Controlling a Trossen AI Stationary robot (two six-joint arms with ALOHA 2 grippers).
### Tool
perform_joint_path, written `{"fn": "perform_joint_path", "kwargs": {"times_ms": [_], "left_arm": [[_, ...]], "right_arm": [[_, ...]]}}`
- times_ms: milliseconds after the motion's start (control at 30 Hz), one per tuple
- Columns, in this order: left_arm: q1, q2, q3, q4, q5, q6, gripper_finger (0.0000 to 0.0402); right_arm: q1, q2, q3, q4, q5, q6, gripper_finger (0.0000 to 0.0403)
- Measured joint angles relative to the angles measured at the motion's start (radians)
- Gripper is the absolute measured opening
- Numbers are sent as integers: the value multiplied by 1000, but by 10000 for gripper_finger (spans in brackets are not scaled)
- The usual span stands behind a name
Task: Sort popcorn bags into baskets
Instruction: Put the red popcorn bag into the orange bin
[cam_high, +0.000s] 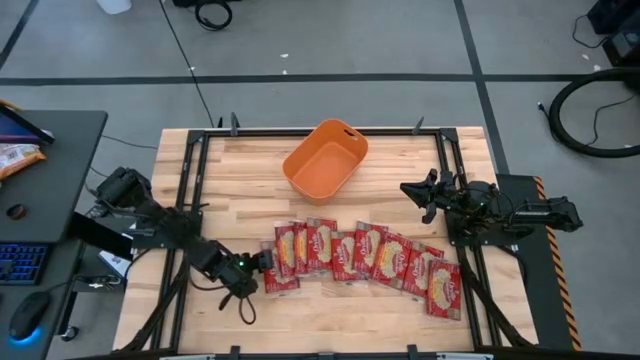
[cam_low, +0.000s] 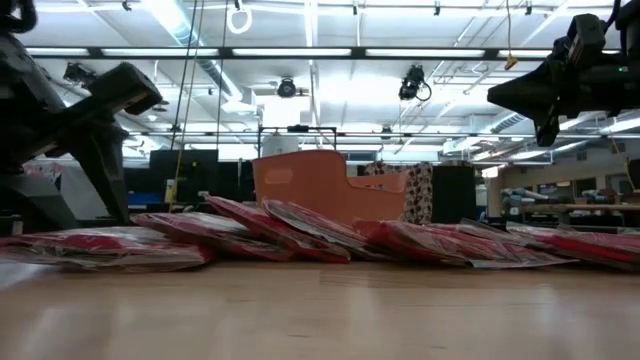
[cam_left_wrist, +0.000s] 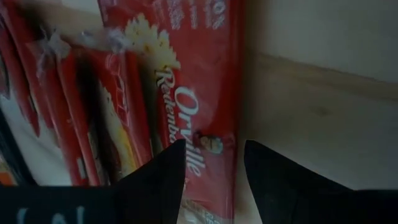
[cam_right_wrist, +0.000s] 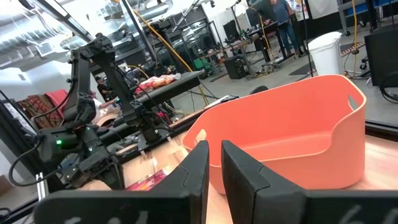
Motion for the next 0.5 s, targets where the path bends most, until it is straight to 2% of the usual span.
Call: {"fn": "perform_joint_path", "kwargs": {"times_ms": [267,367,500], "left_arm": [[8,52,3,84,18,3,155],[7,58,3,83,18,-31,119],[1,49,4,69,10,-166,39]], "right_arm": [[0,0,0,0,0,0,48],[0,0,0,0,0,0,48],[0,0,0,0,-1,0,48]]}}
